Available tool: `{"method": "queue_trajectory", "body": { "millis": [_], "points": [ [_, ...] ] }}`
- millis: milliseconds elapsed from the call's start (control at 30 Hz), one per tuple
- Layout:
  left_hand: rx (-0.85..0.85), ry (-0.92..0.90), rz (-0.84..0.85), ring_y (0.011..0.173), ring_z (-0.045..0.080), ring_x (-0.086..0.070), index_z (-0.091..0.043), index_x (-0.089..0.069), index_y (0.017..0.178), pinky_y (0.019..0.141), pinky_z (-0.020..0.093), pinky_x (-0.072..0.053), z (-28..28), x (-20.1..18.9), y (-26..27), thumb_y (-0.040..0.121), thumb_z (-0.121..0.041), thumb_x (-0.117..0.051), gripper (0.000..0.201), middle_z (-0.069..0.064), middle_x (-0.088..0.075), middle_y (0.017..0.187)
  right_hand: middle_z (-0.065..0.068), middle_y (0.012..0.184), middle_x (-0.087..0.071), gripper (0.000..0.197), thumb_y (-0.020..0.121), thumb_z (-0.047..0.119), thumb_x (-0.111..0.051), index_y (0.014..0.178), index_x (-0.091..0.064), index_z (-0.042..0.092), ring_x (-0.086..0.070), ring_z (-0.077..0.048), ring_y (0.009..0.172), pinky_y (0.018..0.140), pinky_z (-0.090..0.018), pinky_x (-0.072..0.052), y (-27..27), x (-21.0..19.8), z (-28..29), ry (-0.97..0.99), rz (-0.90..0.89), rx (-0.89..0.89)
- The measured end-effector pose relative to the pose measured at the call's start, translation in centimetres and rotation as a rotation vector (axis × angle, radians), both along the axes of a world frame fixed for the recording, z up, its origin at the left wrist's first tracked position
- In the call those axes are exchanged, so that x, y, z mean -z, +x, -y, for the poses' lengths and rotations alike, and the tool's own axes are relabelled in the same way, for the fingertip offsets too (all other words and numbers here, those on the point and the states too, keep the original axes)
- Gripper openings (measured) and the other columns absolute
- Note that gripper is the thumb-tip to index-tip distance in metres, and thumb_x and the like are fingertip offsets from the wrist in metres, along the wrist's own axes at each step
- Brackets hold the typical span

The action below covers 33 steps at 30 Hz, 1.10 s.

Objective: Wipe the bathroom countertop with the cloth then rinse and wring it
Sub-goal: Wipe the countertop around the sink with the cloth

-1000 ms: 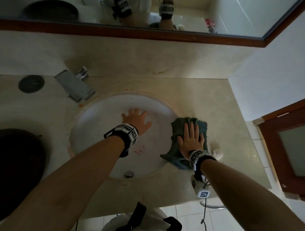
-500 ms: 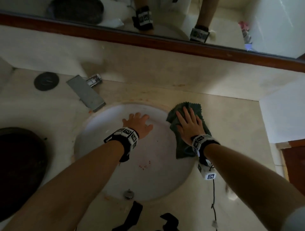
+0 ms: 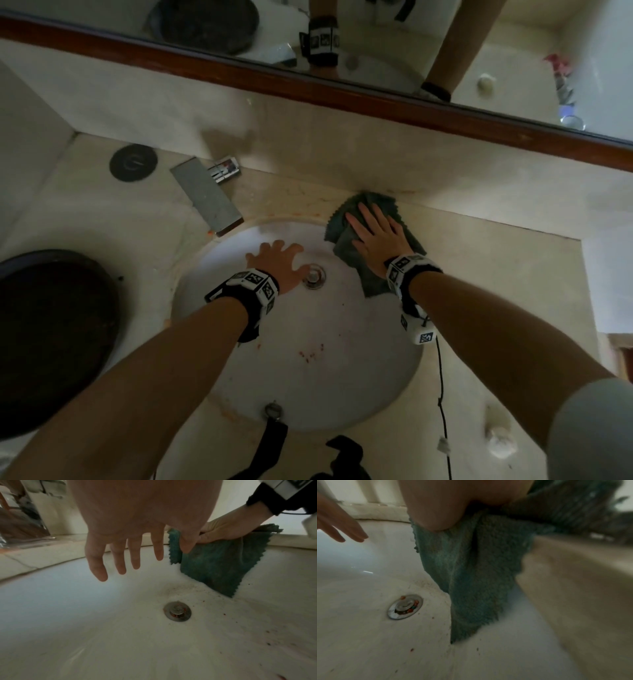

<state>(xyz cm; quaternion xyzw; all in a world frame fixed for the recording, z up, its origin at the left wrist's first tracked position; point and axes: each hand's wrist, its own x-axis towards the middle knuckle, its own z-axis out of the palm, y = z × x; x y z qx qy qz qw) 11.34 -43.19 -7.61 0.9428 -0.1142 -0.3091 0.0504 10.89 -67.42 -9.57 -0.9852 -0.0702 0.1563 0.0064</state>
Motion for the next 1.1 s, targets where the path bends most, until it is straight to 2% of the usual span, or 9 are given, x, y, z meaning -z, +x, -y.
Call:
{"method": "queue_trajectory", "body": {
  "millis": [167, 367, 567, 767, 933, 1100],
  "points": [
    [0.037, -0.039, 0.009, 0.138, 0.033, -0.027, -0.038, -0.031, 0.142, 0.109, 0.056, -0.023, 0.8, -1.0, -0.8, 0.091, -0.063, -0.036, 0.057, 0.005, -0.026, 0.155, 0.003, 0.162, 0.009, 0.059, 0.102, 0.041, -0.027, 0.152, 0.004, 0.038, 0.008, -0.023, 0.149, 0.120, -0.045, -0.006, -4.5, 0.0, 2.2, -0.002, -0.019, 0.109],
    [0.135, -0.080, -0.031, 0.141, 0.033, -0.022, -0.036, -0.030, 0.143, 0.112, 0.058, -0.019, 3.3, -2.2, -2.5, 0.091, -0.058, -0.037, 0.056, 0.004, -0.021, 0.157, 0.003, 0.161, 0.016, 0.060, 0.103, 0.039, -0.022, 0.152, 0.010, 0.030, 0.014, -0.020, 0.148, 0.118, -0.039, 0.003, -12.3, -0.7, 3.5, -0.007, -0.057, 0.310],
    [0.222, -0.104, 0.015, 0.139, 0.033, -0.025, -0.036, -0.033, 0.140, 0.109, 0.058, -0.022, 5.5, -2.5, -4.3, 0.090, -0.061, -0.039, 0.056, 0.003, -0.026, 0.154, 0.004, 0.161, 0.016, 0.060, 0.102, 0.043, -0.021, 0.152, 0.011, 0.035, 0.015, -0.020, 0.148, 0.119, -0.040, 0.002, -17.4, -0.5, 3.1, -0.007, -0.061, 0.448],
    [0.198, -0.098, 0.003, 0.141, 0.033, -0.022, -0.036, -0.030, 0.143, 0.111, 0.058, -0.021, 4.8, -2.3, -4.1, 0.091, -0.061, -0.038, 0.059, 0.003, -0.023, 0.157, 0.004, 0.161, 0.017, 0.059, 0.102, 0.044, -0.021, 0.151, 0.012, 0.038, 0.017, -0.020, 0.148, 0.120, -0.041, 0.001, -16.5, -0.3, 3.3, -0.019, -0.043, 0.418],
    [0.130, -0.112, 0.006, 0.141, 0.033, -0.021, -0.034, -0.031, 0.144, 0.112, 0.057, -0.019, 3.0, -2.0, -2.5, 0.091, -0.055, -0.039, 0.057, 0.006, -0.022, 0.157, 0.003, 0.162, 0.015, 0.061, 0.102, 0.042, -0.025, 0.152, 0.009, 0.034, 0.014, -0.020, 0.148, 0.119, -0.041, 0.000, -13.0, -0.4, 3.3, -0.026, -0.037, 0.351],
    [0.080, -0.116, 0.006, 0.139, 0.034, -0.026, -0.034, -0.032, 0.144, 0.109, 0.058, -0.023, 1.1, -0.8, -0.8, 0.091, -0.060, -0.040, 0.059, 0.006, -0.025, 0.155, 0.002, 0.162, 0.011, 0.066, 0.099, 0.053, -0.026, 0.153, 0.003, 0.031, 0.010, -0.022, 0.149, 0.119, -0.043, -0.005, -8.5, -0.2, 3.1, -0.020, -0.019, 0.237]
  ]
}}
